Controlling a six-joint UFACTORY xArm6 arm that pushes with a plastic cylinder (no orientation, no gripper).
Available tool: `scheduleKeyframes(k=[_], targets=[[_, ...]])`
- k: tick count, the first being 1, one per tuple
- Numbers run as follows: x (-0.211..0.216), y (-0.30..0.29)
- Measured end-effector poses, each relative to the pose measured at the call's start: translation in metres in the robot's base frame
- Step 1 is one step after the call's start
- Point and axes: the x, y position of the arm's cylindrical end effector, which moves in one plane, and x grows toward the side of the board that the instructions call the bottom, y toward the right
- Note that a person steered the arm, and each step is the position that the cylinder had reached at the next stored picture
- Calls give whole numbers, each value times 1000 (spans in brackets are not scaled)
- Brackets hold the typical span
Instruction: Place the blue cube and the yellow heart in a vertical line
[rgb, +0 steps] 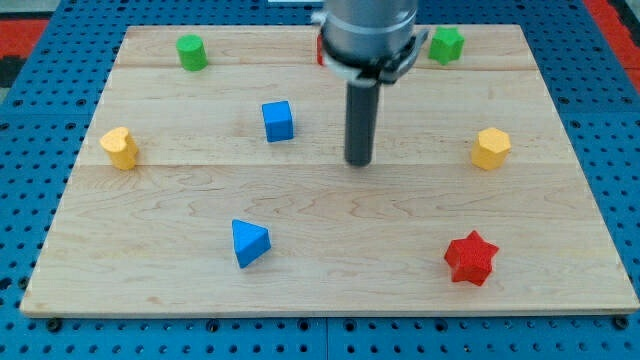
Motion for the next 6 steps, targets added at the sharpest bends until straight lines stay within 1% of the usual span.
scheduleKeyframes(k=[1, 2, 4, 5, 6], targets=[[-58, -13], [-71, -58], [-19, -178], [5, -175], [21, -166]])
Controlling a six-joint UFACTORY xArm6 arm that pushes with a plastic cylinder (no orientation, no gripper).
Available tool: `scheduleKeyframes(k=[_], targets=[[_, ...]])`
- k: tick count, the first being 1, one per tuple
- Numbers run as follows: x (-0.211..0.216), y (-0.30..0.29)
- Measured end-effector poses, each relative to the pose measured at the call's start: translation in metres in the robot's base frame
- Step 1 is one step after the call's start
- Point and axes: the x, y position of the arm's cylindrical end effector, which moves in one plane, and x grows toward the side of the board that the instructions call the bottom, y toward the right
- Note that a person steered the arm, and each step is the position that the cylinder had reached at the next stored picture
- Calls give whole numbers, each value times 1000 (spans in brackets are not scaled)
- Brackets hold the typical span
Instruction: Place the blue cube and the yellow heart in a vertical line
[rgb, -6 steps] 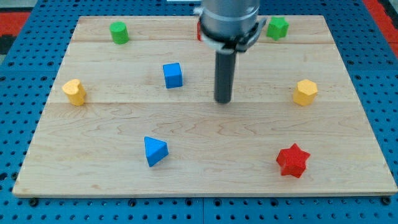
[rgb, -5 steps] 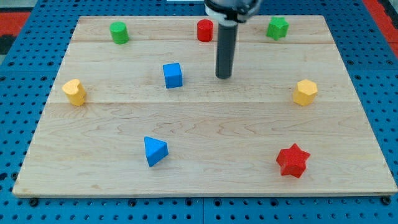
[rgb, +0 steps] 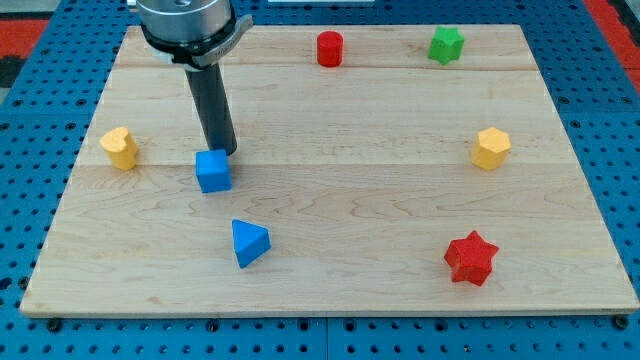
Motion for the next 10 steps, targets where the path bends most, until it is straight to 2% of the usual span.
scheduleKeyframes(k=[2, 4, 6, 8, 9, 10], targets=[[45, -37], [55, 31], [79, -48], [95, -36], [127, -57], [155, -46]])
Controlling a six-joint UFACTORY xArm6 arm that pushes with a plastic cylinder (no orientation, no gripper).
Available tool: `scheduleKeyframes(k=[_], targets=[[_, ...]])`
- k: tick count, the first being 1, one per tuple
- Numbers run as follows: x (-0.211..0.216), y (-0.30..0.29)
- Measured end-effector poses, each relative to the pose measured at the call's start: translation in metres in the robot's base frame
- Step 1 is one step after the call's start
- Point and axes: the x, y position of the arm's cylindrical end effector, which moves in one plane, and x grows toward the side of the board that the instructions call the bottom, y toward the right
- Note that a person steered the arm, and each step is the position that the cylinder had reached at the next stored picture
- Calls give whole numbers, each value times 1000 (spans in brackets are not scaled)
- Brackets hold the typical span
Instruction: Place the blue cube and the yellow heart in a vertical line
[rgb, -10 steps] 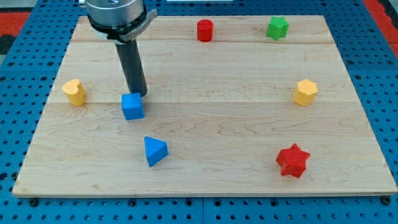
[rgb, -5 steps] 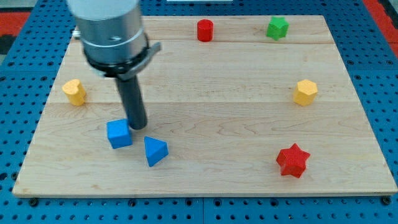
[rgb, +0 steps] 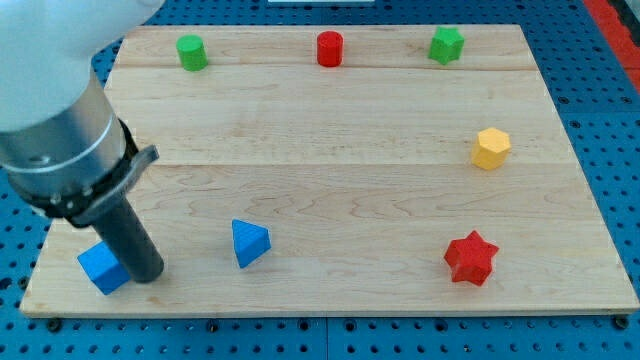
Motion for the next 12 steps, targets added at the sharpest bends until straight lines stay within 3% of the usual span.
scheduleKeyframes(k=[1, 3, 6, 7, 8, 9, 10, 11, 12], targets=[[27, 1], [-3, -70], [-10, -85], [-11, -127], [-37, -136], [-43, -95], [-49, -109], [-110, -92], [-141, -82]])
